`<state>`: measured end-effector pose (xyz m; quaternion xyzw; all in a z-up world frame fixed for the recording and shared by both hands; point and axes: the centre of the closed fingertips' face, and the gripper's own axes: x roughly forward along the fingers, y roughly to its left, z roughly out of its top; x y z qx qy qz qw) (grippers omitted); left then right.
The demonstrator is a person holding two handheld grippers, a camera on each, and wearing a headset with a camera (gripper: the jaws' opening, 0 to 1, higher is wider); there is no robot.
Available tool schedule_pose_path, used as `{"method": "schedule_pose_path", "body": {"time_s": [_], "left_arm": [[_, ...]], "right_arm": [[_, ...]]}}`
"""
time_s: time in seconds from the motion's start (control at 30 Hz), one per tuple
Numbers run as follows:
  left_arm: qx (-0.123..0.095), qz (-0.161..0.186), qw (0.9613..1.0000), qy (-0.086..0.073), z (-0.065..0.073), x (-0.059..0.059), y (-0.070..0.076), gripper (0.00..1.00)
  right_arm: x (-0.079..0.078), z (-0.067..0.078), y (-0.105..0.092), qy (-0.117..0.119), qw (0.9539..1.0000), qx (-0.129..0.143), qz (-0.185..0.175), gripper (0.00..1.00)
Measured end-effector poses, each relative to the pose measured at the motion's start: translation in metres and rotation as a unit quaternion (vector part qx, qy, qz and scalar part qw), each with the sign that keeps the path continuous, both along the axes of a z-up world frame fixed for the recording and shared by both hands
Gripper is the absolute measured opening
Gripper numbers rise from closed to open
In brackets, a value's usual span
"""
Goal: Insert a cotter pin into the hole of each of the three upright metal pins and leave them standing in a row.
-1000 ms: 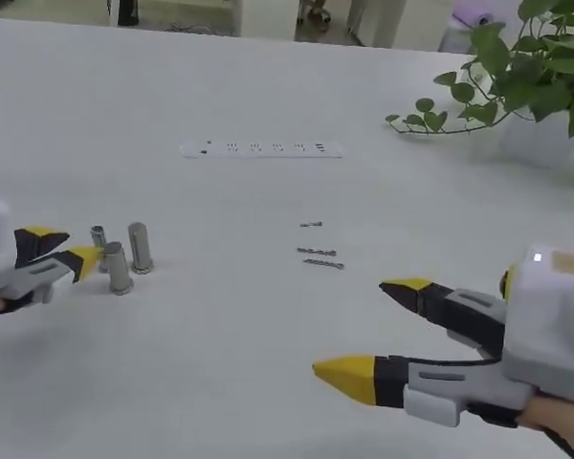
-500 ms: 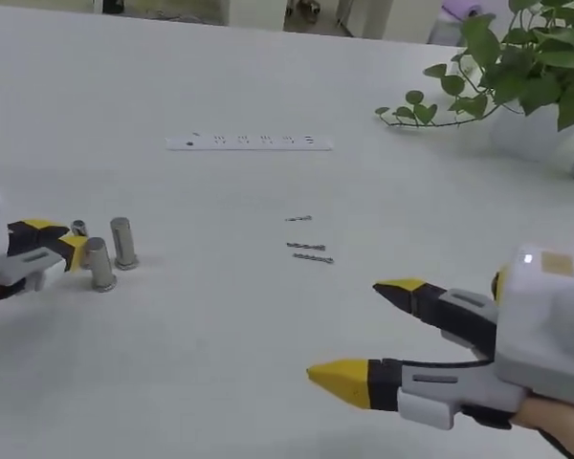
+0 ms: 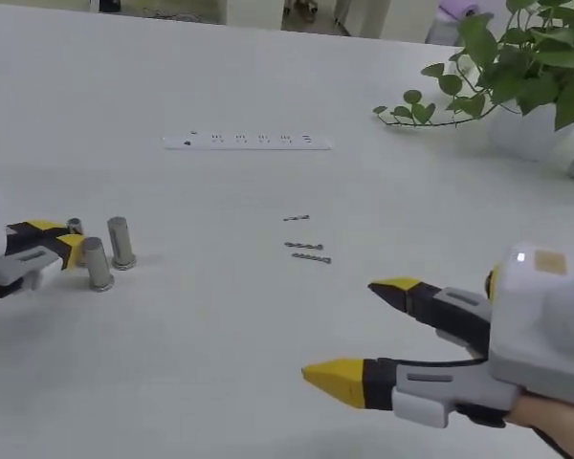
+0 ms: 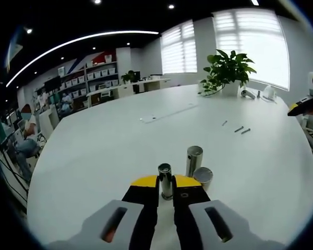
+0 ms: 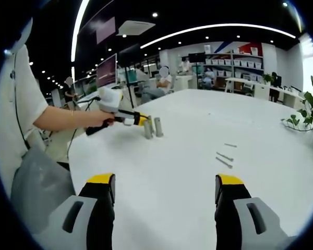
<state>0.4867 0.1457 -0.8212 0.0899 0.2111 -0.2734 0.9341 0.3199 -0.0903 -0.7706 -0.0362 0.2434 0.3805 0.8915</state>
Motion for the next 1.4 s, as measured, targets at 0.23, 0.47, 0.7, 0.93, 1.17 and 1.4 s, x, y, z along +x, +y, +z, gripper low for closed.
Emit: {"method": "schedule_pose_path", "body": {"time_s": [0.23, 0.47, 0.7, 0.93, 1.17, 1.4], "left_arm": [[-0.001, 0.006, 1.0, 0.001, 0.0, 0.001, 0.007, 0.07], [-0.005, 0.015, 0.9998, 0.011, -0.001, 0.0, 0.016, 0.07], [-0.007, 0.025, 0.9995, 0.017, 0.0, -0.007, 0.027, 0.07], [0.003, 0.02, 0.9996, 0.02, 0.0, -0.025, 0.032, 0.07], [0.003, 0.014, 0.9996, 0.022, 0.001, -0.043, 0.033, 0.07], [0.003, 0.003, 0.9997, 0.024, 0.004, -0.058, 0.03, 0.07]], "right_arm": [[-0.001, -0.002, 0.001, 0.004, 1.0, 0.0, 0.0, 0.8], [-0.001, -0.002, 0.001, 0.004, 1.0, 0.0, 0.0, 0.8], [-0.001, -0.001, 0.004, 0.003, 1.0, 0.001, 0.005, 0.8], [-0.003, -0.002, 0.011, 0.004, 0.9999, 0.001, 0.015, 0.8], [-0.005, 0.0, 0.017, 0.003, 0.9997, 0.005, 0.022, 0.8], [-0.01, 0.0, 0.019, 0.005, 0.9996, 0.004, 0.029, 0.8]]}}
